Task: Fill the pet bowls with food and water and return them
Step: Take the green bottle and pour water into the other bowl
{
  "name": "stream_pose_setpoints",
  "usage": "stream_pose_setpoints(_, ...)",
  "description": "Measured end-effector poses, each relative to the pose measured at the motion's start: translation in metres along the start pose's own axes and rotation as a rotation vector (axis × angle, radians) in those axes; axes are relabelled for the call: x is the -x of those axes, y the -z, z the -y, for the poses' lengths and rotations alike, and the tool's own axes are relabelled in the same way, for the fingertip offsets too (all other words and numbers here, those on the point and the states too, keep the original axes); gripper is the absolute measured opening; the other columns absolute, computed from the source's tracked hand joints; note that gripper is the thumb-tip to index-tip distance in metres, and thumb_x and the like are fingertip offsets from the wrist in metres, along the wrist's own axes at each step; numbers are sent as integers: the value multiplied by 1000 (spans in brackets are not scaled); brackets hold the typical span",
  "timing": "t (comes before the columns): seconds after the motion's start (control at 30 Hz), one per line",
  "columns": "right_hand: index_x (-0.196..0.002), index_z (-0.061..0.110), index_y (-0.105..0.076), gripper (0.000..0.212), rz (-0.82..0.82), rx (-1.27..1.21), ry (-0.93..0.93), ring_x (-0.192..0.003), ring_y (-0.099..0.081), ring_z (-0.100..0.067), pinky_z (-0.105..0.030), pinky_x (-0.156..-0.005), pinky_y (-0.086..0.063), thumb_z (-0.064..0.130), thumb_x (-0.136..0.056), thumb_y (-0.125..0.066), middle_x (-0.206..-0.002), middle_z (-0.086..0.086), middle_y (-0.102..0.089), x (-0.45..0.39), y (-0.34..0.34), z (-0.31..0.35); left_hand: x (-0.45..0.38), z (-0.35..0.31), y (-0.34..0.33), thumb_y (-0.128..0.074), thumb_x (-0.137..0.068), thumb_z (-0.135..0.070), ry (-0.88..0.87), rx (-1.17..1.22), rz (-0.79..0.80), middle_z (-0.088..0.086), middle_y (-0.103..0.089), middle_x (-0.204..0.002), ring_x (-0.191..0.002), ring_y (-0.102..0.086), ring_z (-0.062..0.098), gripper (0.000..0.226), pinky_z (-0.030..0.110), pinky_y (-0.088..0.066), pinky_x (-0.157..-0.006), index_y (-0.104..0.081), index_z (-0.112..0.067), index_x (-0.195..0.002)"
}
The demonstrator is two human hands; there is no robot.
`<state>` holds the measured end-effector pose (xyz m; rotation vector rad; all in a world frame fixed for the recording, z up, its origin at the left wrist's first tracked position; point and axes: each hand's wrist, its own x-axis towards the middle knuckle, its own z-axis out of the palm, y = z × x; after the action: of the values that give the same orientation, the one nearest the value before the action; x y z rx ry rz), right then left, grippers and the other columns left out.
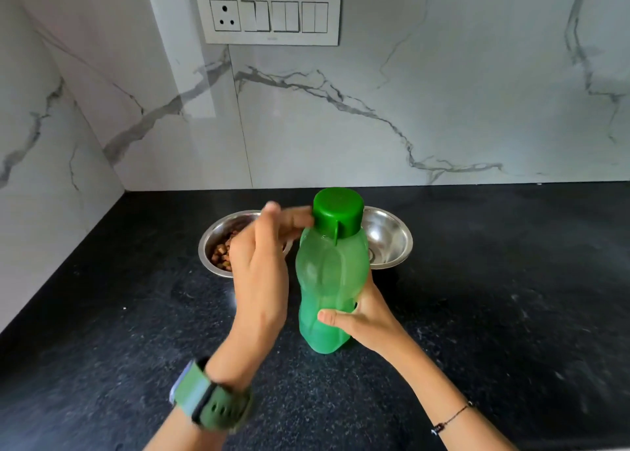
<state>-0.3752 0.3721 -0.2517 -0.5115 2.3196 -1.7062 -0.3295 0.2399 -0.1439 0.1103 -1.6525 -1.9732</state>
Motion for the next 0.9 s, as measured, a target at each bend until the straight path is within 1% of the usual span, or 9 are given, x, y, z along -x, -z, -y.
stream_pose_setpoints(0.1,-140,21,-28,93,14,3,-7,-114,-48,8,-7,-93,-40,20,-60,-76,-129,9,-49,0,0,-1,-42,-17,-15,-33,-100,-23,47,-45,91,5,-71,-86,-83,-65,19,41,28,-49,-77,-65,-13,-77)
stream_pose_setpoints(0.27,-140,21,-27,93,12,5,-19,-113,-49,9,-7,-92,-41,20,-60,-76,-129,8,-50,0,0,0,-75,-25,-48,-25,-101,-40,269,-130,649,13,-71,-84,-76,-66,26,51,32,-50,-76,-64,-10,-88)
stream_pose_setpoints(0.33,-140,22,-27,93,12,-3,-20,-112,-49,9,-5,-91,-41,18,-61,-75,-129,8,-50,0,1,0,-69,-24,-49,-25,-101,-43,276,-174,770,16,-70,-75,-69,-65,26,60,30,-53,-71,-67,-3,-85)
stream_pose_setpoints(0.43,-140,22,-26,93,12,-19,-16,-112,-48,11,-3,-89,-40,17,-61,-75,-128,9,-50,0,-1,0,-60,-22,-41,-25,-101,-43,244,-180,641,16,-68,-72,-62,-62,20,62,25,-51,-62,-67,-2,-81)
stream_pose_setpoints(0.57,-142,25,-23,96,9,-37,-12,-116,-47,9,-8,-95,-40,19,-60,-75,-132,12,-47,0,-2,0,-36,-19,-22,-33,-99,-45,155,-221,454,1,-72,-87,-79,-67,9,48,18,-52,-76,-71,-17,-91)
stream_pose_setpoints(0.63,-141,25,-24,96,12,-38,-11,-115,-48,9,-9,-95,-41,18,-60,-75,-131,11,-48,1,-2,0,-27,-19,-12,-37,-98,-42,126,-124,330,-1,-74,-88,-85,-70,8,43,17,-53,-80,-70,-17,-90)
stream_pose_setpoints(0.73,-138,20,-27,91,8,-42,0,-108,-50,13,-4,-88,-41,17,-60,-74,-126,9,-49,-1,-1,-2,-29,-21,1,-34,-101,-26,100,-11,88,1,-68,-59,-57,-65,13,43,19,-52,-55,-64,-9,-75)
stream_pose_setpoints(0.8,-138,19,-27,90,3,-50,1,-108,-50,12,-4,-88,-42,17,-61,-75,-127,6,-50,-2,-1,-2,-34,-21,2,-33,-101,-23,92,-17,46,3,-63,-54,-52,-58,18,41,23,-47,-51,-60,-8,-73)
stream_pose_setpoints(0.9,-139,19,-26,91,7,-44,21,-109,-50,12,-3,-87,-41,16,-62,-75,-126,9,-49,-2,-3,-1,-46,-17,-14,-36,-101,-23,136,-30,120,9,-64,-74,-70,-59,20,37,24,-49,-61,-59,-9,-75)
